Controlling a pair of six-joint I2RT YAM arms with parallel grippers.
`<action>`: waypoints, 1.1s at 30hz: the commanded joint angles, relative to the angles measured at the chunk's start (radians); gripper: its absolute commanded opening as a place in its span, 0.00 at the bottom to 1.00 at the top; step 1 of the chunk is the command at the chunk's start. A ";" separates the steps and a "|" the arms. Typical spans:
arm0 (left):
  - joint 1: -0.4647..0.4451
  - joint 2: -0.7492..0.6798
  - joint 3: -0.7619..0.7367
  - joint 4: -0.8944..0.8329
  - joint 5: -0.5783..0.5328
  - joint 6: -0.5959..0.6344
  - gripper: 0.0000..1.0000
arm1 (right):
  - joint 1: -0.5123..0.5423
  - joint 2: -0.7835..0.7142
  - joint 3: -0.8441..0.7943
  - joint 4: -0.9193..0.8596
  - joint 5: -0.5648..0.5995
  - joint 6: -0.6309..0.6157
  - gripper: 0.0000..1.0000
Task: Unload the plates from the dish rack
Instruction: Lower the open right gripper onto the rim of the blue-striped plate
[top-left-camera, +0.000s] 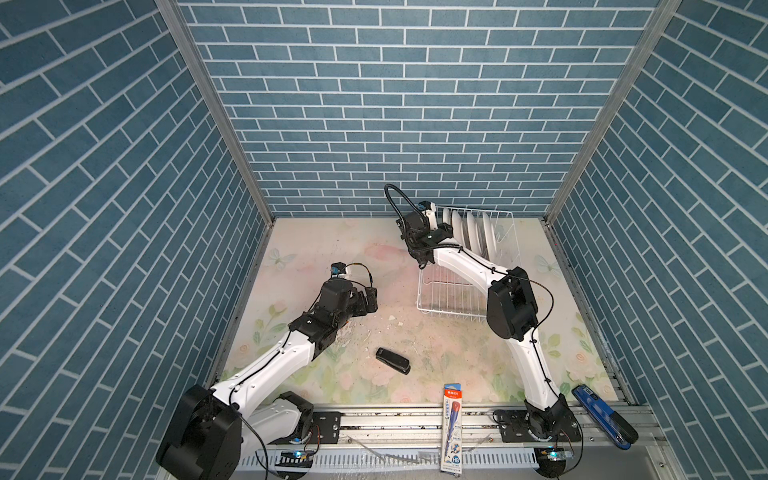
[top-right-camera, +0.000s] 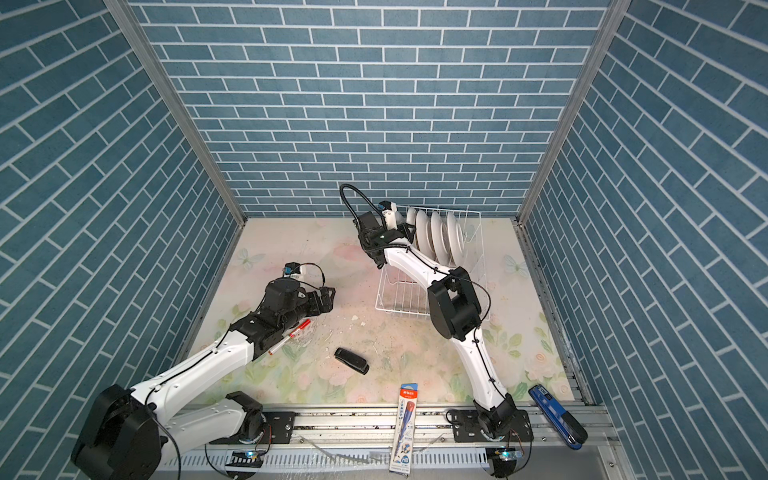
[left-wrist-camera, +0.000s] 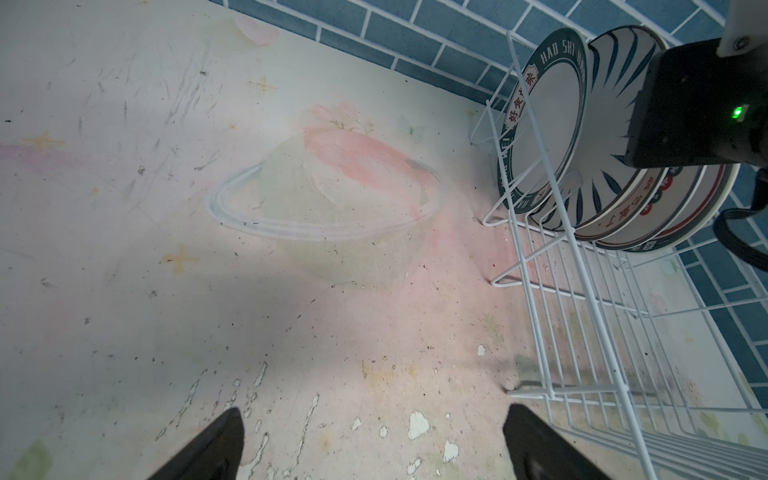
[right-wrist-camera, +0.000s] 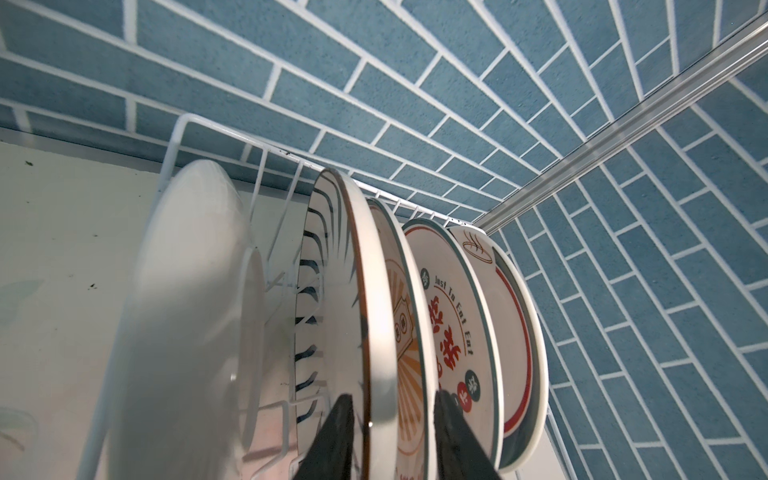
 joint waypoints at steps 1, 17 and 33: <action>-0.009 -0.028 0.019 -0.028 -0.009 0.008 1.00 | -0.006 0.021 -0.022 0.006 0.002 0.008 0.33; -0.009 -0.061 0.022 -0.085 -0.052 0.038 1.00 | -0.005 0.029 -0.023 0.003 0.021 0.004 0.25; -0.010 -0.052 0.019 -0.087 -0.052 0.039 1.00 | -0.005 0.037 -0.025 0.019 0.067 0.028 0.19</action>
